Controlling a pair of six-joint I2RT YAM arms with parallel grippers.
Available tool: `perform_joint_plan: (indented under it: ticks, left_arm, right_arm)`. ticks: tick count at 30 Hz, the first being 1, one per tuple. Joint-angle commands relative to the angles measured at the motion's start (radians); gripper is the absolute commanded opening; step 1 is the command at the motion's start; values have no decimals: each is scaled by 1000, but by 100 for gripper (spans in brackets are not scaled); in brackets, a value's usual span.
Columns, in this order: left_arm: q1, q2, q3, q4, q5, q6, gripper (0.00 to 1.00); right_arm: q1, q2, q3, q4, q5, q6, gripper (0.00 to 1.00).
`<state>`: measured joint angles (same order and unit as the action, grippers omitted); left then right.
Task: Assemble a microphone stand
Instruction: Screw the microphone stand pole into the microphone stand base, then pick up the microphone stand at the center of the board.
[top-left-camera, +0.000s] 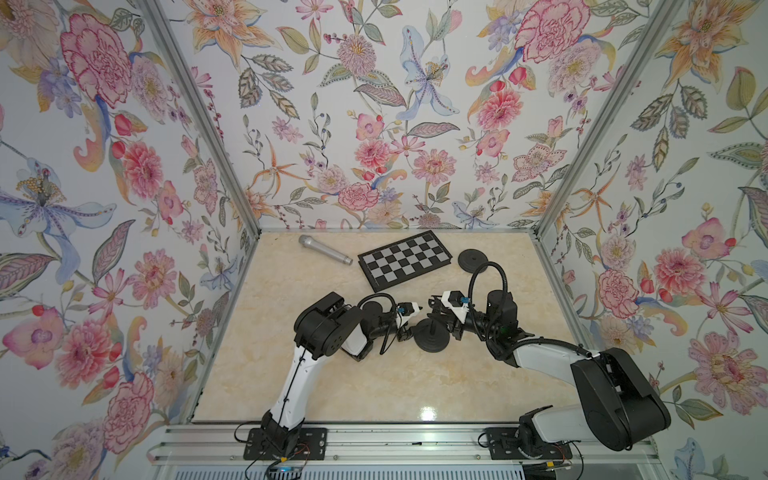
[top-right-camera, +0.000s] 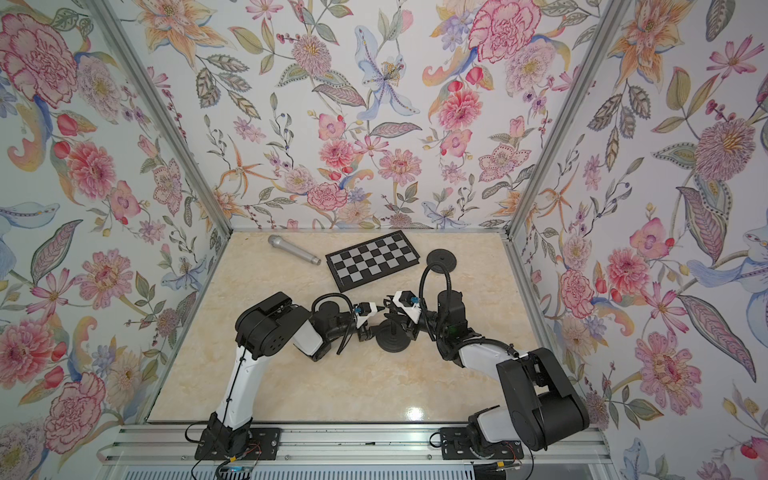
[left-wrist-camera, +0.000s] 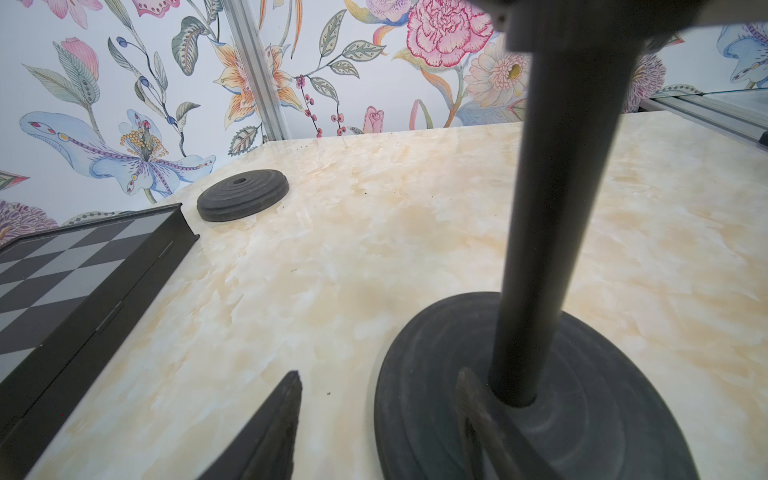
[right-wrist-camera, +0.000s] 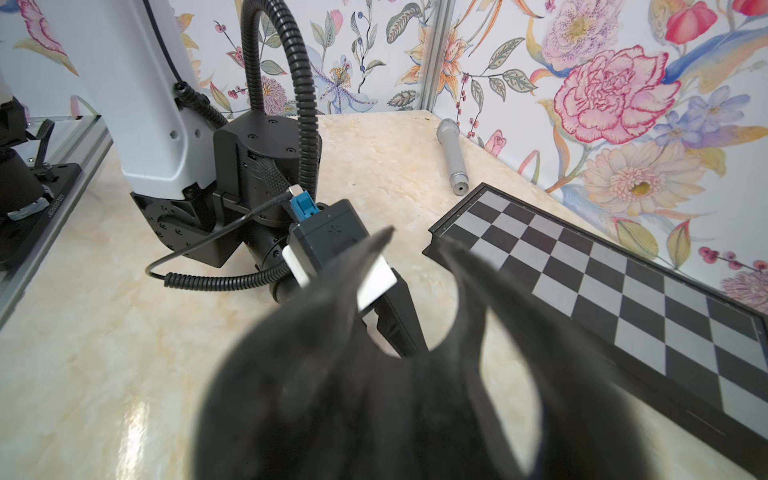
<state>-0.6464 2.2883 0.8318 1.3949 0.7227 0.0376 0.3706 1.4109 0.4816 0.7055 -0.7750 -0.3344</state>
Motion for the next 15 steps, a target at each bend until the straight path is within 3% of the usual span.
perform_joint_plan:
  ticks: [1,4,7,12,15]
  left_arm:
    - [-13,48,-31,-202,-65,44,60]
    - [-15,50,-36,-194,-73,36,60]
    - [-12,50,-35,-197,-91,33,60]
    - [-12,53,-36,-191,-102,21,60]
    - [-13,48,-36,-197,-106,23,60]
  right_arm:
    - [0,0,-27,86,20,17,18]
    - [12,-18,-69,137,129,43,1]
    - [49,-26,-140,248,316,118,0]
    - [234,15,-243,417,910,195,0]
    - [355,110,-263,533,1192,240,0]
